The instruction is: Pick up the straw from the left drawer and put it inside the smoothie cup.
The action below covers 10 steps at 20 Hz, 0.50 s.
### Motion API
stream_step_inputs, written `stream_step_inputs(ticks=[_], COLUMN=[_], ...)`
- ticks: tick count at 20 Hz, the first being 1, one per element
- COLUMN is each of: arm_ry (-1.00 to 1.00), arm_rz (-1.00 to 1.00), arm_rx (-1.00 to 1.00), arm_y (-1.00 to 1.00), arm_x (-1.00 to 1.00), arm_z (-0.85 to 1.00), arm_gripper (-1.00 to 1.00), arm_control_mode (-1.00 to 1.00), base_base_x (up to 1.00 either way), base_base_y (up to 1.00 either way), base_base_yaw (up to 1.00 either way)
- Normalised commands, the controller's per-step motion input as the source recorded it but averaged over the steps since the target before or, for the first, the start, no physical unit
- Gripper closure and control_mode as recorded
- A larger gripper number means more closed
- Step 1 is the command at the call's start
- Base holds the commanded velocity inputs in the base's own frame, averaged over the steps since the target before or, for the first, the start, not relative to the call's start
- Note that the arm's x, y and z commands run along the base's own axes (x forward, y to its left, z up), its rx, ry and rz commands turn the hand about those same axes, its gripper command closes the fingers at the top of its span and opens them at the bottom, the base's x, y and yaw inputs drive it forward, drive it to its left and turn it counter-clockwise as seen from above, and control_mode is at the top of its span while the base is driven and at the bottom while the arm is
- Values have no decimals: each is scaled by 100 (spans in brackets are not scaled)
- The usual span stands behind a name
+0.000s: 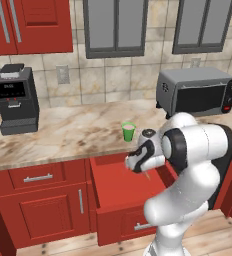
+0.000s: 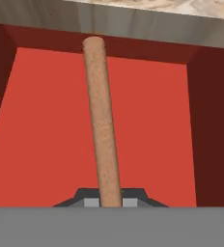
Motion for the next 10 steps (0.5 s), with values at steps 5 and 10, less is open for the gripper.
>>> stream_step_inputs(ticks=[5, 10], arm_ry=[-30, -25], arm_rz=[15, 18], arm_rx=[8, 16], arm_y=[-18, -22], arm_x=[0, 1], arm_z=[100, 100], arm_gripper=[100, 100], arm_control_mode=[-100, -100], base_base_x=[0, 0], base_base_y=[0, 0], base_base_yaw=[0, 0])
